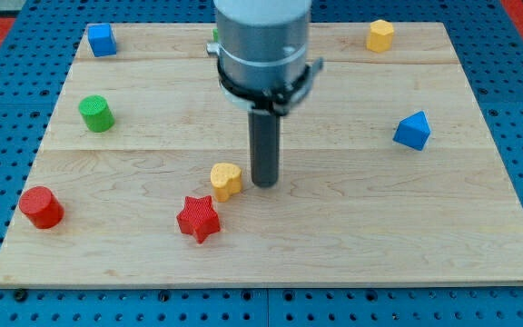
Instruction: Push the yellow heart horizontally to the right side of the green circle
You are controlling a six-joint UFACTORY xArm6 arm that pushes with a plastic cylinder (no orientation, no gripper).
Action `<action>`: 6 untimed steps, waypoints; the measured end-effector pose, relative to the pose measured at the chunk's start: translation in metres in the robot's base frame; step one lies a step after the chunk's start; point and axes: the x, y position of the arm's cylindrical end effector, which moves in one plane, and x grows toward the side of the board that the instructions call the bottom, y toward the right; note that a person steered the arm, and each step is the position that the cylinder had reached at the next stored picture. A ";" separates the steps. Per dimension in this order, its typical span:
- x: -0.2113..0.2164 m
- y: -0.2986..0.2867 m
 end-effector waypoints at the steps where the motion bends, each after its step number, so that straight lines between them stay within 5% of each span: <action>1: 0.010 -0.017; 3: -0.052 -0.092; 5: -0.029 -0.108; 6: -0.055 -0.127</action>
